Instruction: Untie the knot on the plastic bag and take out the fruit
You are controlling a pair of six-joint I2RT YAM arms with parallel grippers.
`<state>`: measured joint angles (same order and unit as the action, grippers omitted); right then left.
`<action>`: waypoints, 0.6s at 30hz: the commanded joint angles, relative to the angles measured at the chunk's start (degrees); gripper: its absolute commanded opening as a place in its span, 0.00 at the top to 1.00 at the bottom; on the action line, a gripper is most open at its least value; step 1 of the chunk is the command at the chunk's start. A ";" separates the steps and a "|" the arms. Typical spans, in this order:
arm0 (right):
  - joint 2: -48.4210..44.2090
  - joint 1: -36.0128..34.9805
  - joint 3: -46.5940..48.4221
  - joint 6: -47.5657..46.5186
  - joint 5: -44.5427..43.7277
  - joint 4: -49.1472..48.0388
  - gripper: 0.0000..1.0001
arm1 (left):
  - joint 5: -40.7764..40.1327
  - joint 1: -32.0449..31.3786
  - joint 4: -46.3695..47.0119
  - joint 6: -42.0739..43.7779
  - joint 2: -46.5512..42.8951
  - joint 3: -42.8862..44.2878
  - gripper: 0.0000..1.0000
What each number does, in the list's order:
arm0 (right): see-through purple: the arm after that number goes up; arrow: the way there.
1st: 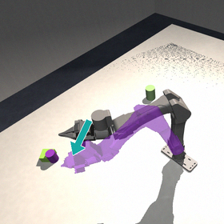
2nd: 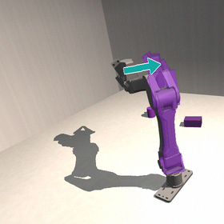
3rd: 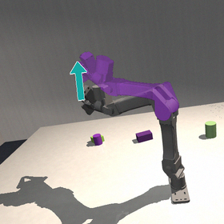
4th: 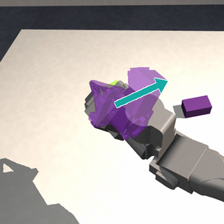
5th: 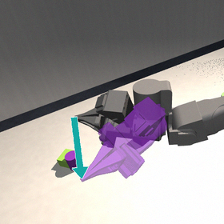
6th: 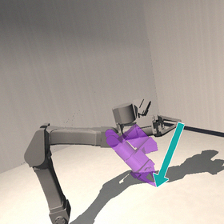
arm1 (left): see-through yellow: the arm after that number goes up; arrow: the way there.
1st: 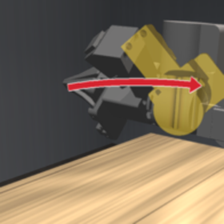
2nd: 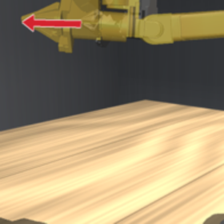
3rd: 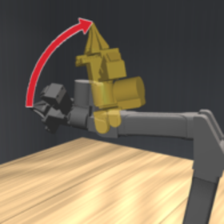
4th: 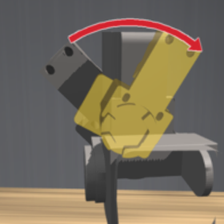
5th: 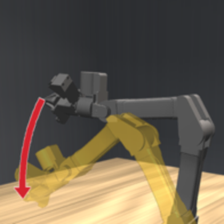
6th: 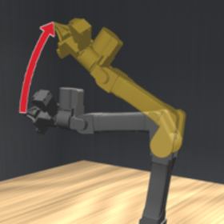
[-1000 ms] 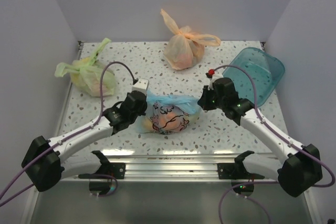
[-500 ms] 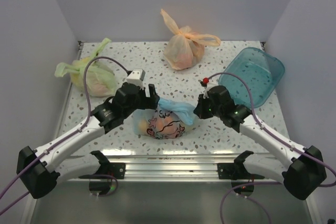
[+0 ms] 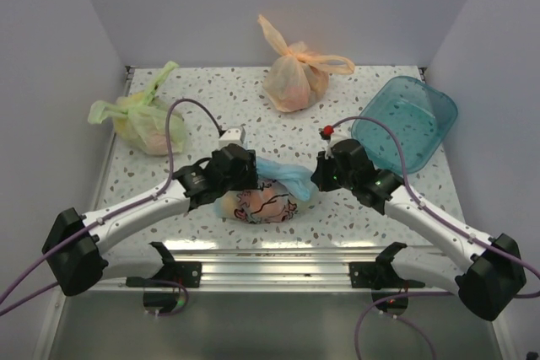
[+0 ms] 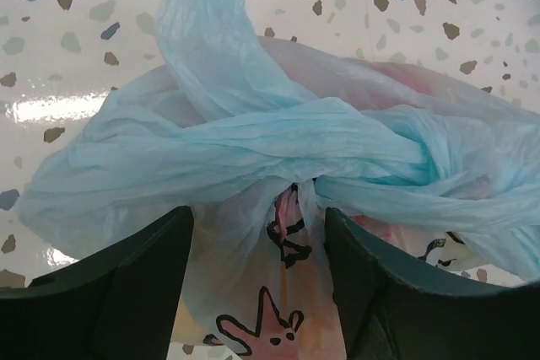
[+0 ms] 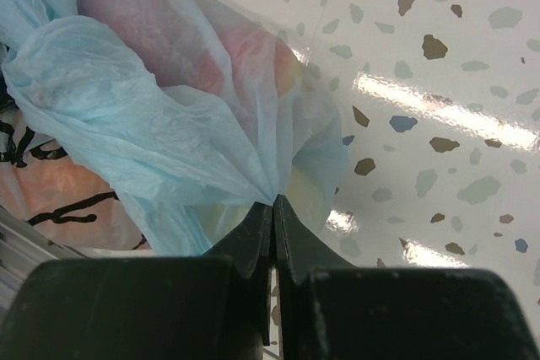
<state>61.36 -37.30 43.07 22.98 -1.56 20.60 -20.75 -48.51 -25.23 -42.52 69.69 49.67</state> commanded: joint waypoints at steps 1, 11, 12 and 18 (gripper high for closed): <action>-1.42 -0.32 0.62 0.39 -1.60 -0.56 1.00 | -2.19 -0.09 1.59 -2.48 0.18 -1.94 0.35; -3.26 0.03 0.79 3.19 -17.39 8.82 1.00 | -6.31 10.78 1.59 4.80 -1.39 -0.72 1.00; -3.44 0.03 0.79 3.90 -18.81 9.63 1.00 | -6.67 12.02 1.50 6.04 -1.92 -0.37 1.00; -3.18 0.03 2.37 -0.45 -16.92 11.74 1.00 | -4.40 15.64 1.67 14.12 -2.02 3.24 1.00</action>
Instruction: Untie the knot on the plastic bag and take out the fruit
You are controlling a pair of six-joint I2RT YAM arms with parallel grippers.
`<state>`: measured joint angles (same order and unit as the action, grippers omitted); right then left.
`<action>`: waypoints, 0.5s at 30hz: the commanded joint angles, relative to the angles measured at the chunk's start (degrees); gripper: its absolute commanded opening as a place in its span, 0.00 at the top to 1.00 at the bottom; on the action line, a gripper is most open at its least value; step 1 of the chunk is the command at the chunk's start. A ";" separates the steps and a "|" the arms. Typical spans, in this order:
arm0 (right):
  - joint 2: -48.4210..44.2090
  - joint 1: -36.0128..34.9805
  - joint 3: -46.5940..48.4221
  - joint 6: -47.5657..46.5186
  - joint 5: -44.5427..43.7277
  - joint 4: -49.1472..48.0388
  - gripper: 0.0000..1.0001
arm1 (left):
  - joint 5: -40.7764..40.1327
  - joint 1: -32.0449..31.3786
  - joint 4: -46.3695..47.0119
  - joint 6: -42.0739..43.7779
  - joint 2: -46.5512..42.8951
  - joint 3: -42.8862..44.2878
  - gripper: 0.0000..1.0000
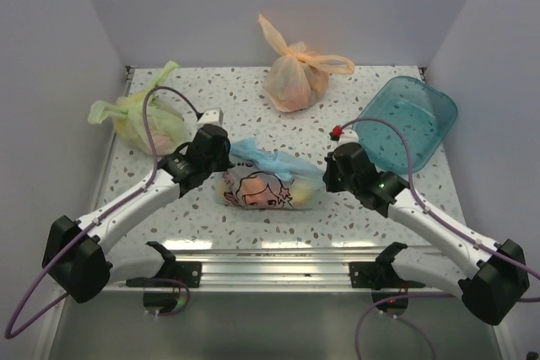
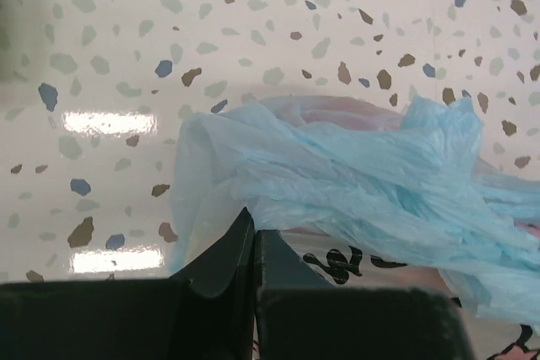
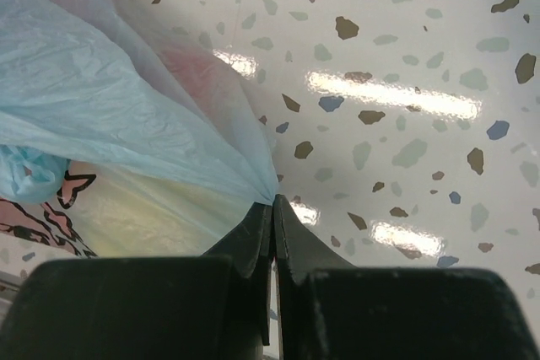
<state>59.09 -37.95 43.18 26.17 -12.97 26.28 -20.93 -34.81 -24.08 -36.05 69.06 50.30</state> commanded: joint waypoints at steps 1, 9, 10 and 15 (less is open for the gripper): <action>-0.91 0.60 3.31 -5.94 -3.05 5.80 1.00 | 0.40 1.94 1.48 10.62 -1.56 2.43 1.00; 2.43 -2.21 17.19 -24.13 9.71 10.01 0.45 | 10.11 1.85 5.62 13.20 -3.84 1.20 1.00; 3.83 -2.56 19.73 -25.20 11.72 10.19 0.41 | 10.81 1.85 5.44 12.85 -3.67 1.46 1.00; 9.89 -7.48 25.81 -31.44 16.05 10.63 0.35 | 12.75 1.94 4.92 12.06 -3.76 2.52 1.00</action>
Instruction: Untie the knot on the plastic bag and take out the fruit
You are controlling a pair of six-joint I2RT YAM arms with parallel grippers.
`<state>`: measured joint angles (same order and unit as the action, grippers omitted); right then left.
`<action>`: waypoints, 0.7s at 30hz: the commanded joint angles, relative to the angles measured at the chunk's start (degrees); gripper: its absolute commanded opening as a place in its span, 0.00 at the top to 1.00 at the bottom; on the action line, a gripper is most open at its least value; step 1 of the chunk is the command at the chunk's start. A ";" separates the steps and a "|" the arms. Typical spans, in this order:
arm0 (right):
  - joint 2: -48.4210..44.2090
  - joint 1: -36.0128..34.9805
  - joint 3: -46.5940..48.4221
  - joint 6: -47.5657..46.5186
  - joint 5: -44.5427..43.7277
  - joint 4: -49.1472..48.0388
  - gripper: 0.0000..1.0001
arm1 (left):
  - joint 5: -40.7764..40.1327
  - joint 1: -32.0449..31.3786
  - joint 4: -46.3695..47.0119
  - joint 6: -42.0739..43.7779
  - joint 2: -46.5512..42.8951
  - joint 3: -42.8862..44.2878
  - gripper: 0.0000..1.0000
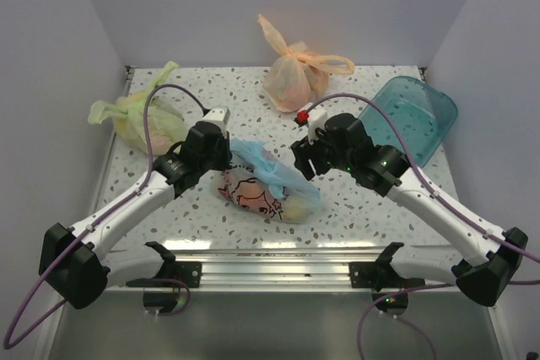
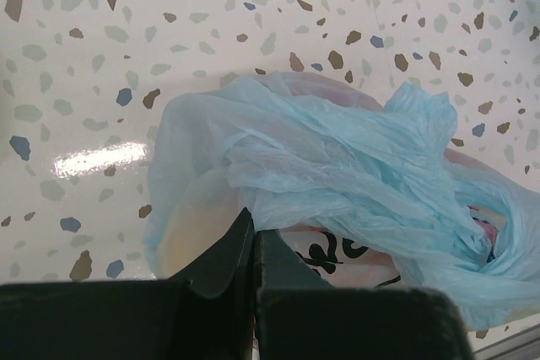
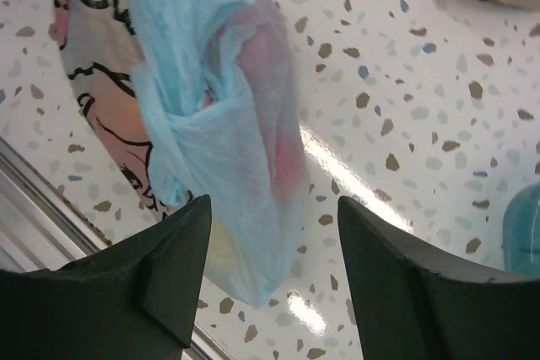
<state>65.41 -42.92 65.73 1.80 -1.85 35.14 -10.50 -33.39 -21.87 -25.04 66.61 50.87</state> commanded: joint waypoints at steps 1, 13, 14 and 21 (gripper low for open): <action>4.72 -3.39 4.83 -7.69 5.27 1.95 0.35 | 2.59 0.43 2.53 0.52 -1.31 2.12 1.00; 16.76 -14.47 6.87 -13.49 -4.02 -0.06 0.27 | 2.33 0.43 0.42 -0.89 -1.48 2.30 1.00; 17.21 -14.74 6.51 -13.49 -5.26 -1.20 0.27 | 2.33 0.43 0.34 -1.15 -1.66 2.30 1.00; 17.74 -14.74 1.86 -13.05 -12.82 -7.45 0.46 | 1.28 0.43 -0.54 -1.68 -2.36 2.13 1.00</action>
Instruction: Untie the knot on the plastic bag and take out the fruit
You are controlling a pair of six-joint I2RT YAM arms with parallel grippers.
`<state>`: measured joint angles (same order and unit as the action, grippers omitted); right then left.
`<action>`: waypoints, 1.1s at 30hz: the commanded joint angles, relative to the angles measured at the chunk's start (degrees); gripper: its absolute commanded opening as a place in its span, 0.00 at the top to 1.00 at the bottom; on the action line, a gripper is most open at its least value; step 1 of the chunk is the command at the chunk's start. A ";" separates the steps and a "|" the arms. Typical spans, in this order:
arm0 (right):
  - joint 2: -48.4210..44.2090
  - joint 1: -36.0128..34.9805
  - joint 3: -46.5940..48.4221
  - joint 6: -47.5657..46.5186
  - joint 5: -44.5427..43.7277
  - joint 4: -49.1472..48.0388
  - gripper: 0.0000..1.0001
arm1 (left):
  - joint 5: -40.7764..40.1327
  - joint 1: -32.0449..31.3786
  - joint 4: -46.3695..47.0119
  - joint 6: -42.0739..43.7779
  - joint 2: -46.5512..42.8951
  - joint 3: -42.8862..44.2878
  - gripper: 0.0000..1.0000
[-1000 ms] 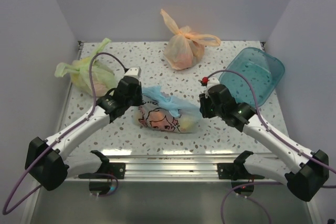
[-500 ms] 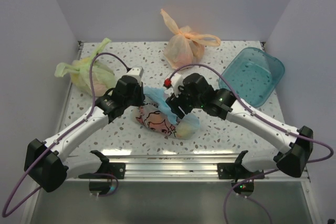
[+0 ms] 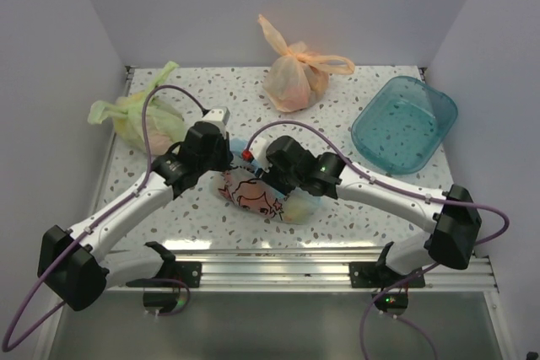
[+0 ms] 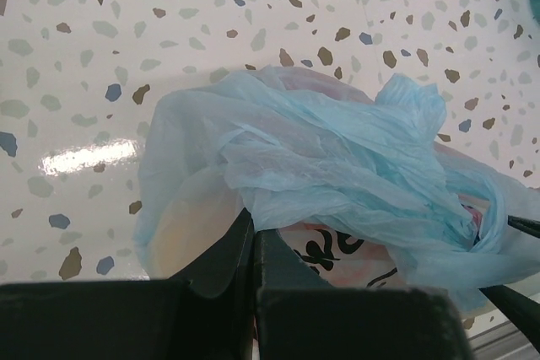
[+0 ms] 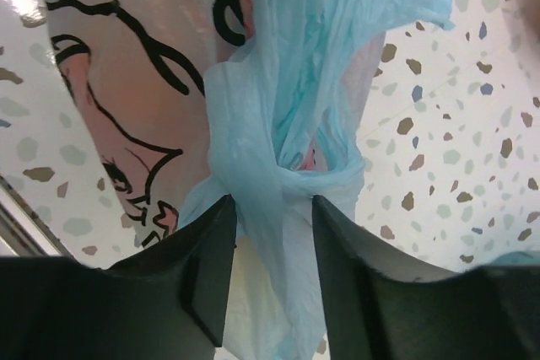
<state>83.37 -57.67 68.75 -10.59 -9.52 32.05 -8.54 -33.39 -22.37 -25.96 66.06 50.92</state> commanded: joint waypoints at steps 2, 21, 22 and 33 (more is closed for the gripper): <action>-0.93 0.01 -1.69 -0.05 -6.12 -4.54 0.65 | -1.57 0.43 -0.48 -1.29 -2.34 1.38 1.00; -16.84 24.26 -1.79 23.76 -1.12 -16.75 1.00 | 1.59 12.46 2.33 -3.92 3.90 8.23 1.00; -16.67 25.84 -1.34 25.25 -0.33 -17.46 1.00 | 1.50 12.90 2.68 -5.23 3.64 9.28 1.00; -15.61 26.73 -8.61 25.18 12.67 -23.36 1.00 | 4.23 13.00 6.73 -15.26 -6.90 -5.98 1.00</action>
<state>68.49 -31.05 63.42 15.16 -1.72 12.21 -5.43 -20.99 -18.50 -37.04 62.17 49.25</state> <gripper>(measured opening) 0.010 0.019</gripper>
